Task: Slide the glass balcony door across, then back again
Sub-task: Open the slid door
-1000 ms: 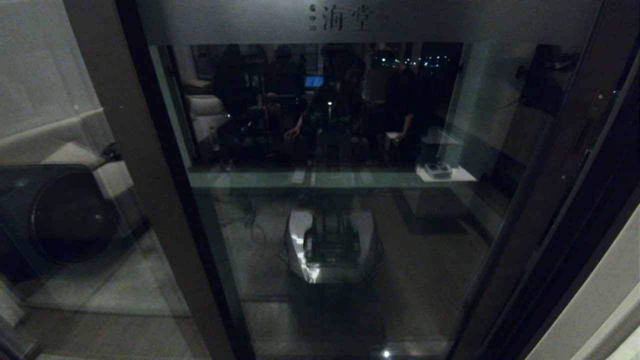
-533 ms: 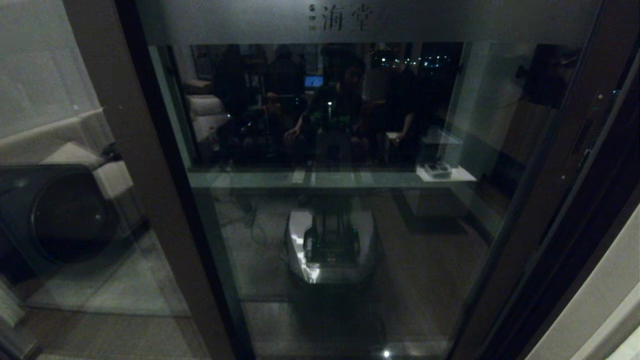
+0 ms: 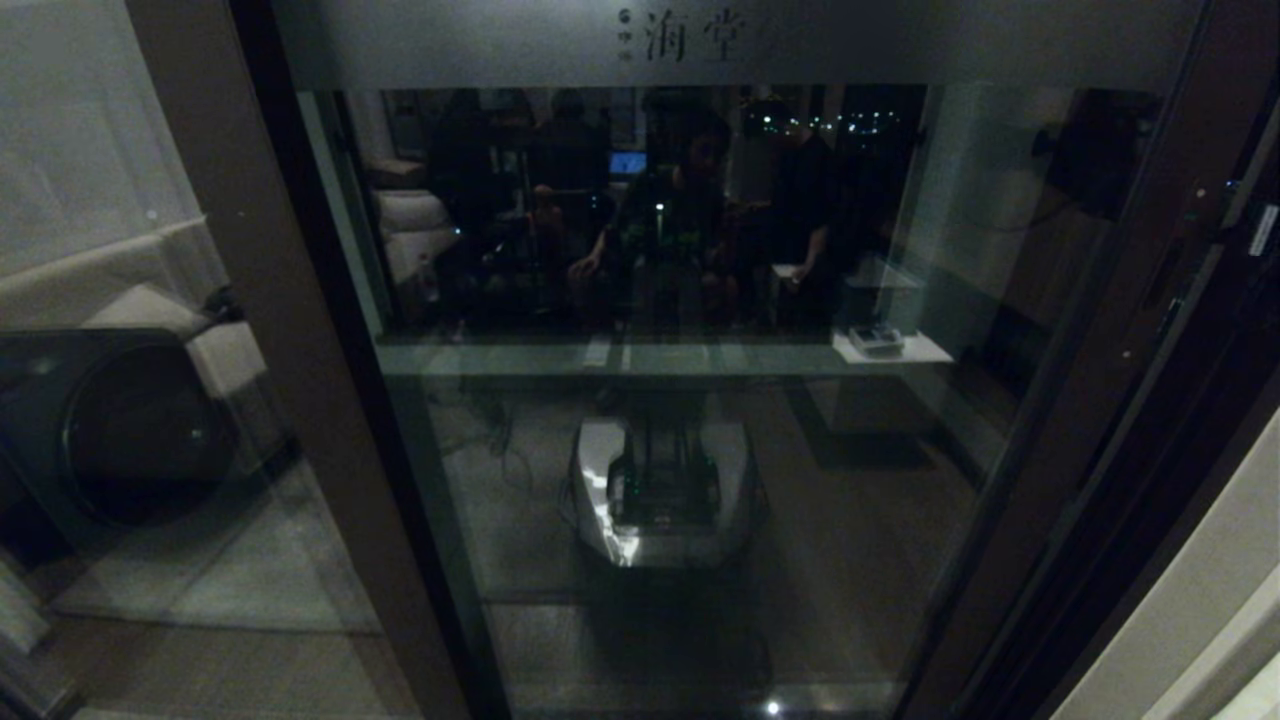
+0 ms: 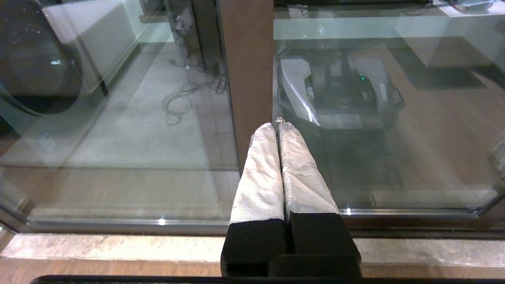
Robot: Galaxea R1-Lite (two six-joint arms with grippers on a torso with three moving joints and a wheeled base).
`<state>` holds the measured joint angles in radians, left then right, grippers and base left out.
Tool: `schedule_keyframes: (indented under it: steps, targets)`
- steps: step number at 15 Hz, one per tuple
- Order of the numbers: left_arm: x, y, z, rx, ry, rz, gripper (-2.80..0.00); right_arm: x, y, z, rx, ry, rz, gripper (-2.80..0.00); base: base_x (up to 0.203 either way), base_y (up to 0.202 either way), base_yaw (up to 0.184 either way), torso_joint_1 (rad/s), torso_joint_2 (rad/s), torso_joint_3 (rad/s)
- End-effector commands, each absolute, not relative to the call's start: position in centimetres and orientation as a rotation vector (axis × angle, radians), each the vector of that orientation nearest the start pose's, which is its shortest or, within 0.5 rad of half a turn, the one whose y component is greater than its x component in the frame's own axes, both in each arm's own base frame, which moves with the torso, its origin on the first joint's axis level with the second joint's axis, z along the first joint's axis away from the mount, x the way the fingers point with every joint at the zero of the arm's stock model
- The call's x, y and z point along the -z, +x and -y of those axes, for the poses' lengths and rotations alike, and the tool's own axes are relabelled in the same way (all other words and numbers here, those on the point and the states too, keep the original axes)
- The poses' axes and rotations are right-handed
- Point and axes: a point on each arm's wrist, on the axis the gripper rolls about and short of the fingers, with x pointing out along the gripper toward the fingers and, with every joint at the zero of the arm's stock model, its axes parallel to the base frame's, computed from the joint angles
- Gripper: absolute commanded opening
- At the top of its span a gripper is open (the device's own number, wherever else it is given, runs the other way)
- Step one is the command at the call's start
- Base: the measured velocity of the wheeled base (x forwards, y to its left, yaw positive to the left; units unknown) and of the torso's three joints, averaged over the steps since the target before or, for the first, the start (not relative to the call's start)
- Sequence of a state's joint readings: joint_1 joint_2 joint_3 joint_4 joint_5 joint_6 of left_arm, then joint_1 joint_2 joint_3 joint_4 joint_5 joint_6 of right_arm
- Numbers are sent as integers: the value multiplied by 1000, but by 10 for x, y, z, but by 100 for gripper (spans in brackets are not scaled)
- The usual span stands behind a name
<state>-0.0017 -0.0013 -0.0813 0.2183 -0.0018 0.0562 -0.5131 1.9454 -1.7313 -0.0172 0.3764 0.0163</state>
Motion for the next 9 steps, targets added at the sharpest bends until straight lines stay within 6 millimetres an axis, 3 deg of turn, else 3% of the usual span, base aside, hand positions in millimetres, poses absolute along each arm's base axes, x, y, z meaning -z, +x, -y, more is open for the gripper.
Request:
schedule_keyframes:
  steps: [1,5,9]
  targets:
    - [-75,-30,0,7,57,-138,-280,-282,371,189,173,97,-194,-280,0,0,0,0,0,0]
    - [-75,-30,0,7,57,-138,-280,-278,382,193,178,98,-190,-280,0,0,0,0,0,0]
    - [-75,-30,0,7,57,-138,-280,-282,377,185,134,126,-186,-280,0,0,0,0,0,0]
